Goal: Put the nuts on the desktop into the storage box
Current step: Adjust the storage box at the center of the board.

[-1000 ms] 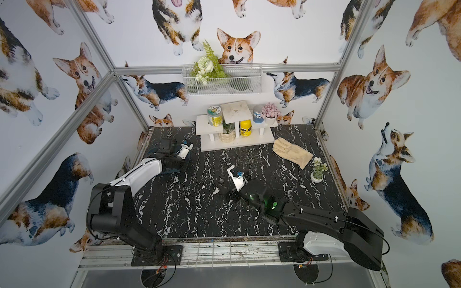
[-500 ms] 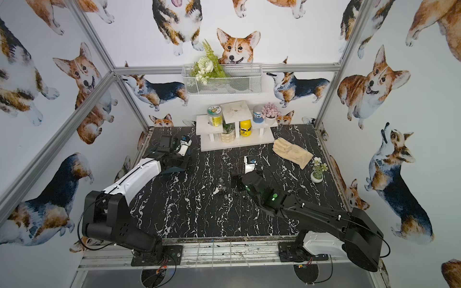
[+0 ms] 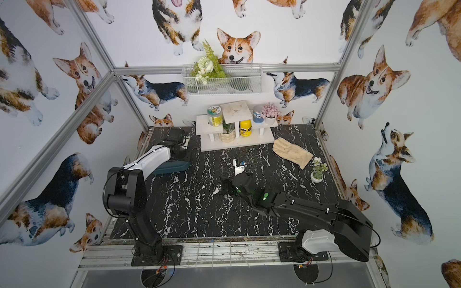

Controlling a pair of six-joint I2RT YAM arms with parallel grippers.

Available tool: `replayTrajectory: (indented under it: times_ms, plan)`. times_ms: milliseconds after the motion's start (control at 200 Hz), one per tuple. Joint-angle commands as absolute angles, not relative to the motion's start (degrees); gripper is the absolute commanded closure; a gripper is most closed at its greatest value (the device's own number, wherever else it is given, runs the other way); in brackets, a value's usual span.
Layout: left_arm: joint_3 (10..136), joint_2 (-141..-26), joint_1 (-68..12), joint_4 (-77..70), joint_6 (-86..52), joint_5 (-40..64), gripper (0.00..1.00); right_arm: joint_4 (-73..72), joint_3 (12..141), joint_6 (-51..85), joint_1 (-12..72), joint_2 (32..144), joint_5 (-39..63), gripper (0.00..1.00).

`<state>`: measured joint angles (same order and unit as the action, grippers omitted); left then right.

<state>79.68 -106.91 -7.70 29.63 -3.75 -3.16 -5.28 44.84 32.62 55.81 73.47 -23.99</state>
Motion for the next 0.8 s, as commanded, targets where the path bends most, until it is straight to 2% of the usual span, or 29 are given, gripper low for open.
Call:
replayTrajectory:
  times_ms: [0,125,260,355,566,796]
  plan:
    - [81.0,-109.8,-7.6,31.5,-7.3,-3.0,0.6,-5.0,45.1,33.9,55.8,73.4,-24.0,0.0]
    - [82.1,-112.4,-7.7,31.4,-8.8,-2.3,0.74,-4.7,45.7,34.5,55.8,73.4,-23.7,0.0]
    - [83.9,-114.5,-7.6,32.9,-10.0,-3.6,0.94,-4.5,46.0,34.5,55.8,73.3,-23.7,0.0]
    - [84.3,-114.3,-7.6,34.1,-10.7,-2.8,0.99,-3.8,46.7,34.7,55.8,73.1,-23.5,0.0]
    - [84.9,-111.9,-8.4,38.4,-13.9,0.0,1.0,-3.9,46.9,34.6,55.8,72.9,-23.9,0.0]
    - [85.5,-106.5,-14.2,42.9,-17.2,0.3,1.0,-2.1,48.1,35.1,55.8,73.8,-23.9,0.0]
